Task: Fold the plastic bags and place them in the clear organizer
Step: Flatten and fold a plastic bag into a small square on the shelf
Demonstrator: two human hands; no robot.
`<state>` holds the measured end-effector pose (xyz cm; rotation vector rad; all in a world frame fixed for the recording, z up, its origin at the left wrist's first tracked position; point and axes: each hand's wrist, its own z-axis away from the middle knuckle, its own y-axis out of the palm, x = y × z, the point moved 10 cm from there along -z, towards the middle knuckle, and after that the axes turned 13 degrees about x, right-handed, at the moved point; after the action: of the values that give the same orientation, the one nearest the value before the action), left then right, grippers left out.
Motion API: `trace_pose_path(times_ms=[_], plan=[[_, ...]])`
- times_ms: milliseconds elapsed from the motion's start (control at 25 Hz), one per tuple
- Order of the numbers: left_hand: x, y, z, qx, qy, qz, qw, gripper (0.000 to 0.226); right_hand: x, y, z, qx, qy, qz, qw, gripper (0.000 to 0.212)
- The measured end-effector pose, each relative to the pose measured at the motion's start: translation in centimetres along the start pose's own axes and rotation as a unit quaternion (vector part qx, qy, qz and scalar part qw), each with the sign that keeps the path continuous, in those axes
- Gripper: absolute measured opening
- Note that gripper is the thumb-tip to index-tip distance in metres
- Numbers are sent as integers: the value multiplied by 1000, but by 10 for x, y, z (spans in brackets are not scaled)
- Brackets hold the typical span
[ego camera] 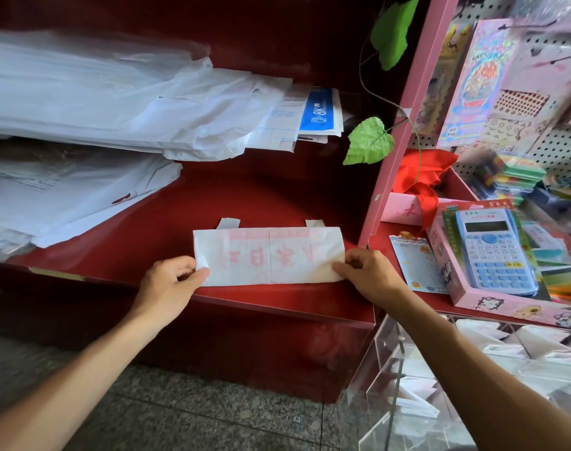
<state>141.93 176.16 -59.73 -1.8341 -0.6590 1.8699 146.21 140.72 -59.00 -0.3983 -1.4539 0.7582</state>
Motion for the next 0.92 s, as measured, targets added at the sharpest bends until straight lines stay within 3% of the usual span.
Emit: trace_pose_path(times_ms=[80,200,320,400,520,800,920], plan=[[-3,-3,3,-21,-18,-20,999,25,-2,0,-1,-7,25,-3,1000,25],[-11,-8,9,-54,-49,-58,996,18,-6,0,-2,-8,59,-21,998,10],[-17,-10,11,-69,-73,-69,993,20,-11,1,-1,6,83,-58,995,30],[-14,-9,10,-45,-78,-32,995,20,-10,-3,0,-10,83,-36,996,24],[-13,-3,8,2,-51,-16,999,30,2,-1,2,-16,52,24,998,24],[-21,-1,5,-1,-28,-118,993,15,17,5,5,-10,31,137,990,14],[-35,-3,4,-34,62,-201,977,19,38,-4,9,-97,-34,201,974,16]])
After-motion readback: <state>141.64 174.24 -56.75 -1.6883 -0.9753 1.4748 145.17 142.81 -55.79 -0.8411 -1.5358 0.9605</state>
